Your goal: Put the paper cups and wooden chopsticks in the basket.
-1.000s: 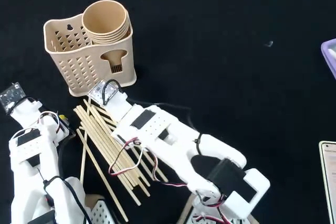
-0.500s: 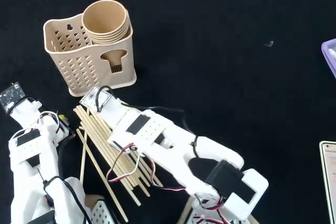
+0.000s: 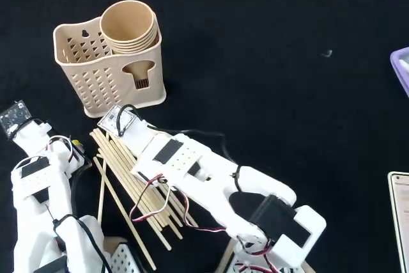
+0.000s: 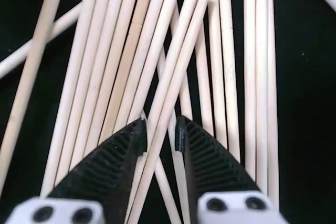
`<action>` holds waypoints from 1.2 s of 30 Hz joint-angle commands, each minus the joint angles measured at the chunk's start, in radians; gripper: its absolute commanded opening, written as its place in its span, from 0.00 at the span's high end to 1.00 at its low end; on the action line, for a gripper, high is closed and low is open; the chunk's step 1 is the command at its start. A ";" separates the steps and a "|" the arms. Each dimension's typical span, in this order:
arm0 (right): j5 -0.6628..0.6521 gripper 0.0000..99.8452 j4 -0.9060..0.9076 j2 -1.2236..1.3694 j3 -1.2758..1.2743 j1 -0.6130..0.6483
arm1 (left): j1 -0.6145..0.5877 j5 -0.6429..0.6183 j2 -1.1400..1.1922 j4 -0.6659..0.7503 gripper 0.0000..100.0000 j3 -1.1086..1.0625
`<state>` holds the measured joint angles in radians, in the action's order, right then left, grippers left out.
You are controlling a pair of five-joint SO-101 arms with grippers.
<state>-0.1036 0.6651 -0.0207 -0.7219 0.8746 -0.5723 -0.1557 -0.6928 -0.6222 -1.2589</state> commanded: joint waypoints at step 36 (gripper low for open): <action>-0.149 0.99 0.318 -0.699 0.160 -0.133 | 0.005 0.003 -0.017 0.015 0.78 0.002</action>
<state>-0.2493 0.9935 -0.5378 -0.6575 0.7119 -0.5723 -0.1557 -0.6928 -0.6222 -1.2589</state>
